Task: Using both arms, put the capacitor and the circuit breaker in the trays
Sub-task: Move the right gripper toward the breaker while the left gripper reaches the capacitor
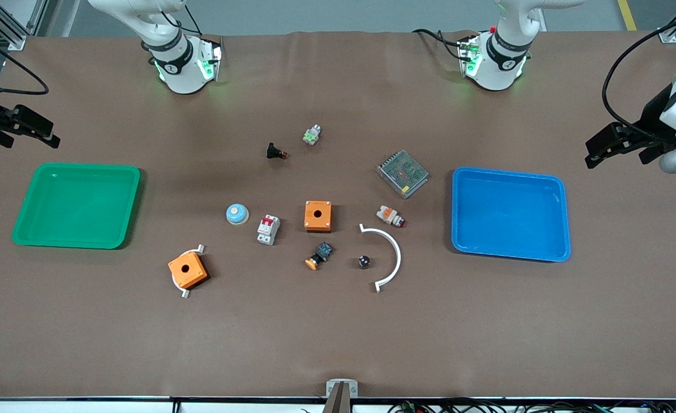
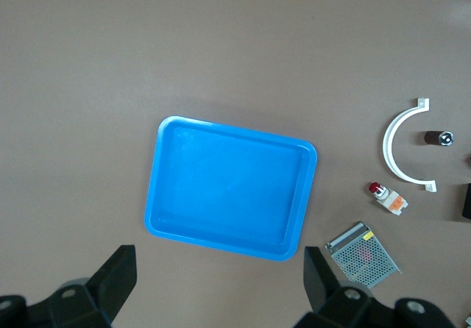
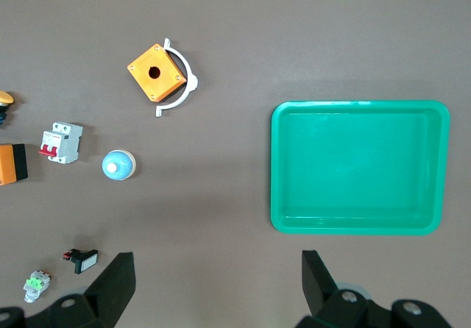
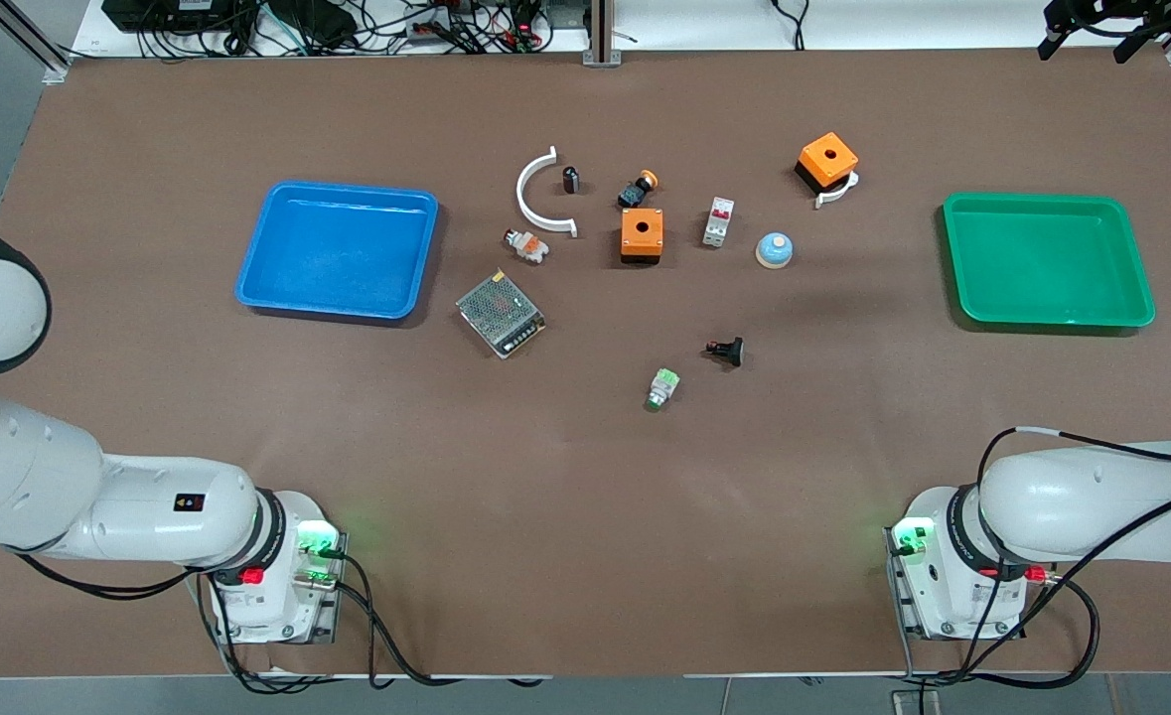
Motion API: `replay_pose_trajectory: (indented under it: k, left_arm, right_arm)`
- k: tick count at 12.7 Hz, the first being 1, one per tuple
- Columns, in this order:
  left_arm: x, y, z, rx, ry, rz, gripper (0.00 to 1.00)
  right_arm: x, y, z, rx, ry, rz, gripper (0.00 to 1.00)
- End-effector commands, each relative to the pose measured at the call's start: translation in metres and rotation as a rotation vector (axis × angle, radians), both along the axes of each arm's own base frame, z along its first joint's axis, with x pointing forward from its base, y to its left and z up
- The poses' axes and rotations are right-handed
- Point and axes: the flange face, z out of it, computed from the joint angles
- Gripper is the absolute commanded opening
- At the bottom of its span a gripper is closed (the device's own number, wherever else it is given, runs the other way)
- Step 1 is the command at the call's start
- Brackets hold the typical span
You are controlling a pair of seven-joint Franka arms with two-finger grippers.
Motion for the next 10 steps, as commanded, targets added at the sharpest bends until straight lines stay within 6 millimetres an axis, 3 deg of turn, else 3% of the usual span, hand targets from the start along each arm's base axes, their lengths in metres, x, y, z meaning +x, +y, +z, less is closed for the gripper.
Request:
replay_pose_trajectory:
  k: [1,4,6,10]
  left_arm:
    - [0.001,0.001,0.002,0.009,0.009,-0.024,1.0]
    - [0.0,0.0,-0.005,-0.002,0.035,-0.005,1.0]
    - [-0.006,0.004,-0.03,0.001,0.114,-0.002,1.0]
    - [0.03,-0.023,-0.136,0.013,0.318,-0.001,1.0]
  right_arm:
    - [-0.004,0.001,0.004,0.02,-0.003,0.011,1.0]
    - [-0.003,0.003,0.003,0.019,-0.003,0.013,1.0]
    - [-0.002,0.015,-0.001,0.019,0.006,0.025,1.0]
    - [0.035,0.08,-0.051,0.012,0.019,0.093,1.0]
